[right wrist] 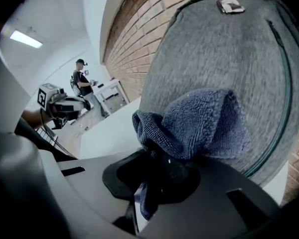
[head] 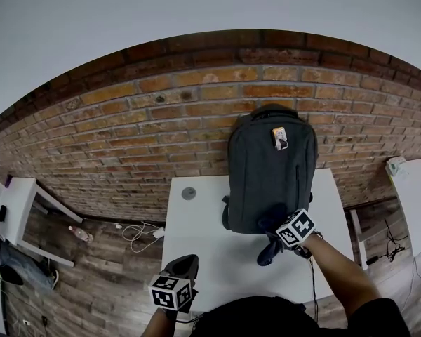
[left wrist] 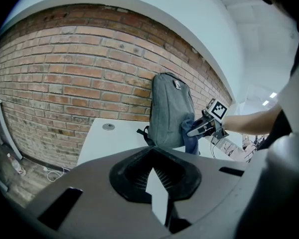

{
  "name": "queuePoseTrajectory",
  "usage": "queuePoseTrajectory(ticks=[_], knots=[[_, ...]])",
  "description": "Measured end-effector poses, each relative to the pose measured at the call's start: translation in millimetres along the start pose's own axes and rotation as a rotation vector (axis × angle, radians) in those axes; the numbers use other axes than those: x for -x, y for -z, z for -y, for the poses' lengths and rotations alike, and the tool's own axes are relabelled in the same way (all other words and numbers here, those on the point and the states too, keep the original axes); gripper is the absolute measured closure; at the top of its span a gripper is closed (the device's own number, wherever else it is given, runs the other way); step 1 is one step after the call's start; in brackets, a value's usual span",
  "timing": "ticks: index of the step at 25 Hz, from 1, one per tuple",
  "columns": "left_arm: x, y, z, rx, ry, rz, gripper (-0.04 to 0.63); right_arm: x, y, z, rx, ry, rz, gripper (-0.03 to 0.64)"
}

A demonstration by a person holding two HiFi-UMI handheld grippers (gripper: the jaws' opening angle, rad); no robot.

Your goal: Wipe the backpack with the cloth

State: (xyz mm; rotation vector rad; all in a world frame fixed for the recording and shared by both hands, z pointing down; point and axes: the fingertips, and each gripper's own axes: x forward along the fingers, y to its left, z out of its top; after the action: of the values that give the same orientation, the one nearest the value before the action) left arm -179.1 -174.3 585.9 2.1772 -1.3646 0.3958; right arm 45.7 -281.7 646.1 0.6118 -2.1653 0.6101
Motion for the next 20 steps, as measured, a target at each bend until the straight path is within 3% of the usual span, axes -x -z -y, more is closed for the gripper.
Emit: queuePoseTrajectory(ticks=[6, 16, 20], knots=[[-0.8, 2.5, -10.6, 0.015, 0.007, -0.002, 0.598, 26.5, -36.7, 3.9, -0.022, -0.018, 0.078, 0.577], [4.6, 10.6, -27.6, 0.037, -0.006, -0.004, 0.598, 76.2, -133.0, 61.9, -0.032, 0.138, 0.216, 0.577], [11.5, 12.4, -40.8, 0.056, -0.034, 0.009, 0.598, 82.8, -162.8, 78.3, -0.007, 0.180, 0.213, 0.577]])
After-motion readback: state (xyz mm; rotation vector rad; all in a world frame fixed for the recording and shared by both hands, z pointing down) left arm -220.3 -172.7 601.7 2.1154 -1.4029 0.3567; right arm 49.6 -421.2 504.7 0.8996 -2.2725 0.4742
